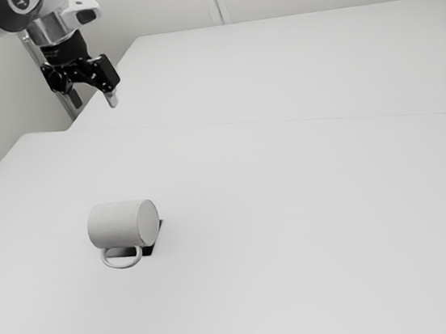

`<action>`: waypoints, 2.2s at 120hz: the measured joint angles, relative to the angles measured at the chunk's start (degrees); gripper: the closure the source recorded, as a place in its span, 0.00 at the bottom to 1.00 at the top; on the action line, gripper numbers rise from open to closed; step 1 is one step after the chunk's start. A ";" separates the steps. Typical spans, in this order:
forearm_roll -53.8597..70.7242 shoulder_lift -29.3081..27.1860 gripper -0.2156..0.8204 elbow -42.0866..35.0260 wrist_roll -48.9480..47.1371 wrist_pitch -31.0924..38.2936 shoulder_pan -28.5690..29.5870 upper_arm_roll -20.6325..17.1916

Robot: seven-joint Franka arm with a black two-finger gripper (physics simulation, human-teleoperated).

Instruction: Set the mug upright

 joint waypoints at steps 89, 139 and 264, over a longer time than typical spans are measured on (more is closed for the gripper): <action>-32.81 8.73 0.21 -22.43 14.76 10.31 8.01 21.05; -56.90 12.01 0.21 -32.42 33.63 11.04 10.02 27.29; -71.02 13.25 0.91 -38.65 54.51 6.90 12.11 24.64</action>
